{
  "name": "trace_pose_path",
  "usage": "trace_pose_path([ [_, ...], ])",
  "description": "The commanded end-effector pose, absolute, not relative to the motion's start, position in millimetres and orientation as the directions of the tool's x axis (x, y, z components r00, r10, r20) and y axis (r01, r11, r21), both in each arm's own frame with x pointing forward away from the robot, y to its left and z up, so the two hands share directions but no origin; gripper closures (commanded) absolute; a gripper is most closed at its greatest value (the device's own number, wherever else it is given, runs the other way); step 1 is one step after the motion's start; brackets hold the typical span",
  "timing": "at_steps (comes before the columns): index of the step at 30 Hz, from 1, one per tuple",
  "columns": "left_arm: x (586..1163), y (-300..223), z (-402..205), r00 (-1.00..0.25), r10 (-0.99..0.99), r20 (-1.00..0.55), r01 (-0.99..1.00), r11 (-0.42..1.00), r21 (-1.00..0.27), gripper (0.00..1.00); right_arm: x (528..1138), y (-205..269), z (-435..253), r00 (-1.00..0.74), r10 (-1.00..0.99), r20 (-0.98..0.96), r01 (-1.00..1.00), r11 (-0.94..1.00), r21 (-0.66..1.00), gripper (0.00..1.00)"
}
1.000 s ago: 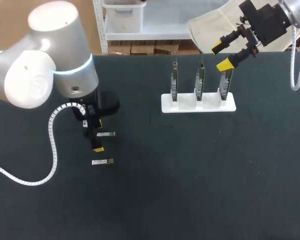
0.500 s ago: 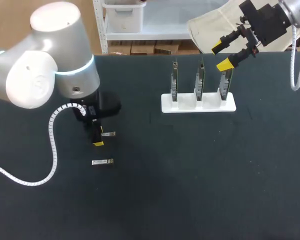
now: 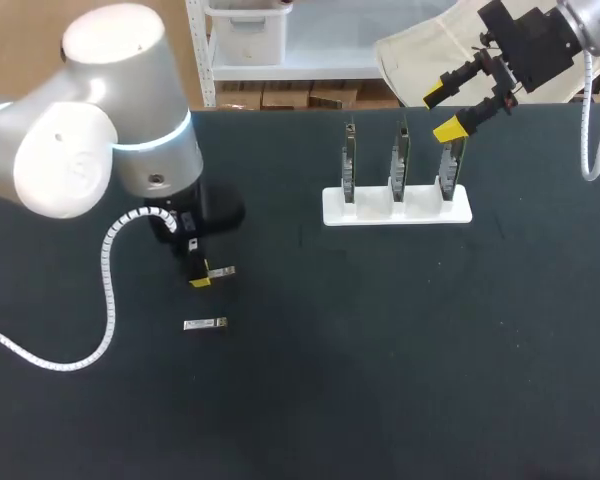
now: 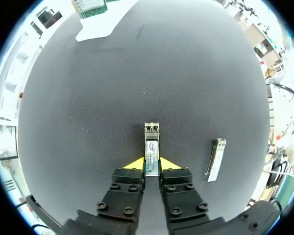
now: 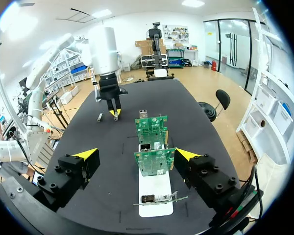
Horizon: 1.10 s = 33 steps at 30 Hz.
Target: Pick up the optical module with the left hand, and insert it into the network port with the right hand.
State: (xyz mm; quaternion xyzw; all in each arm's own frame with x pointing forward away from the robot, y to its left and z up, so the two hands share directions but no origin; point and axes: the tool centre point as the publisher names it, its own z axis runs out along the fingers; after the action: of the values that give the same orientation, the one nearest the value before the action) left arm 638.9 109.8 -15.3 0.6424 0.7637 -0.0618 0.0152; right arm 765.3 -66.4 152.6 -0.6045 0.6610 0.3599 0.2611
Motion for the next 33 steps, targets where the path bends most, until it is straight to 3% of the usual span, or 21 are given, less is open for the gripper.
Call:
trace_pose_path([
  [1, 639, 118, 0, -0.184, 0.962, -0.200, 0.982, 0.173, -0.074, 1.00, 765, -67, 152, -0.132, -0.610, -0.781, -0.987, 0.009, 0.159, 0.00],
  [12, 652, 111, 72, -0.195, 0.822, -0.535, 0.977, 0.209, -0.034, 1.00, 765, -67, 152, -0.132, -0.610, -0.781, -0.987, 0.009, 0.159, 0.00],
  [33, 652, 111, 72, -0.195, 0.822, -0.535, 0.977, 0.209, -0.034, 1.00, 765, -67, 152, -0.132, -0.610, -0.781, -0.987, 0.009, 0.159, 0.00],
])
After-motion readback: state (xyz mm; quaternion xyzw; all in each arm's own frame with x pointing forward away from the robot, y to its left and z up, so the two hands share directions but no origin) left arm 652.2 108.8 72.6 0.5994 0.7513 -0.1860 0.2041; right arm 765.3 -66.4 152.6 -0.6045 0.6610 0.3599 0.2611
